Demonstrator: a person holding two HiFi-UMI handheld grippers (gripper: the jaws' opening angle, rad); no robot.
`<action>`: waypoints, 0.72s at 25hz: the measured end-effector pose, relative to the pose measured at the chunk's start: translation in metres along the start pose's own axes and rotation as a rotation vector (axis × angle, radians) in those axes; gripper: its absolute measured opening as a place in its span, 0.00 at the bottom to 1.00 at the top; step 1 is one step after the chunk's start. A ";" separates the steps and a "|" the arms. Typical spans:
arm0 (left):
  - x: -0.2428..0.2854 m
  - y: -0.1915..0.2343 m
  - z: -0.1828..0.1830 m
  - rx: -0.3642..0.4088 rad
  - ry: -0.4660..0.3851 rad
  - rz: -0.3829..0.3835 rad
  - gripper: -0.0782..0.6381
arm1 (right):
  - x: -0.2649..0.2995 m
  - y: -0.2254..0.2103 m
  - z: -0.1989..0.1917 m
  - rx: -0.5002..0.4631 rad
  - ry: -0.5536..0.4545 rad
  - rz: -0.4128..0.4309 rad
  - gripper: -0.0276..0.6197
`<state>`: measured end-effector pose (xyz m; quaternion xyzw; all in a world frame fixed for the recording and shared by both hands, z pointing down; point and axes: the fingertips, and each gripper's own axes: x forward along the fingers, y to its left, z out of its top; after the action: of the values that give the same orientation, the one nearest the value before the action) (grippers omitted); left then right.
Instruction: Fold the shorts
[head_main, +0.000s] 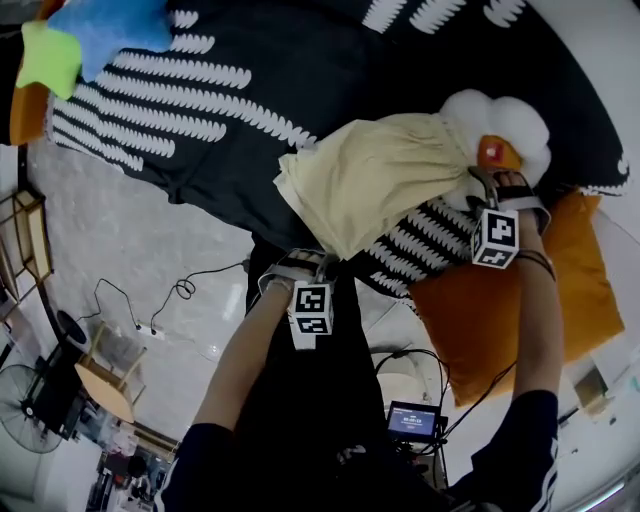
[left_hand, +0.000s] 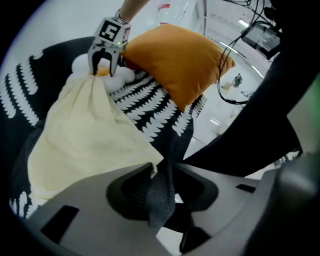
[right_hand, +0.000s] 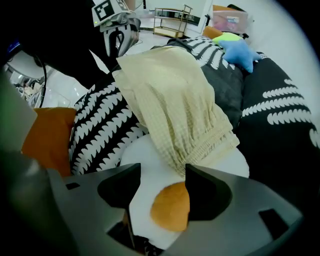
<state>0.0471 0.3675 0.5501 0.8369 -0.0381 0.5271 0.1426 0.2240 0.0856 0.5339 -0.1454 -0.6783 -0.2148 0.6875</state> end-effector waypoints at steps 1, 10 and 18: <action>0.006 -0.006 0.000 0.008 0.019 -0.035 0.35 | 0.000 0.004 -0.001 0.020 -0.001 -0.002 0.46; 0.008 -0.033 0.000 -0.214 0.004 -0.160 0.44 | -0.017 0.020 -0.004 0.516 -0.081 -0.108 0.58; -0.021 0.015 0.010 -0.466 -0.114 -0.026 0.45 | -0.051 0.007 0.045 1.332 -0.420 -0.287 0.56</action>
<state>0.0432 0.3487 0.5303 0.8102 -0.1560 0.4540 0.3364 0.1887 0.1190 0.4854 0.3577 -0.7961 0.1895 0.4499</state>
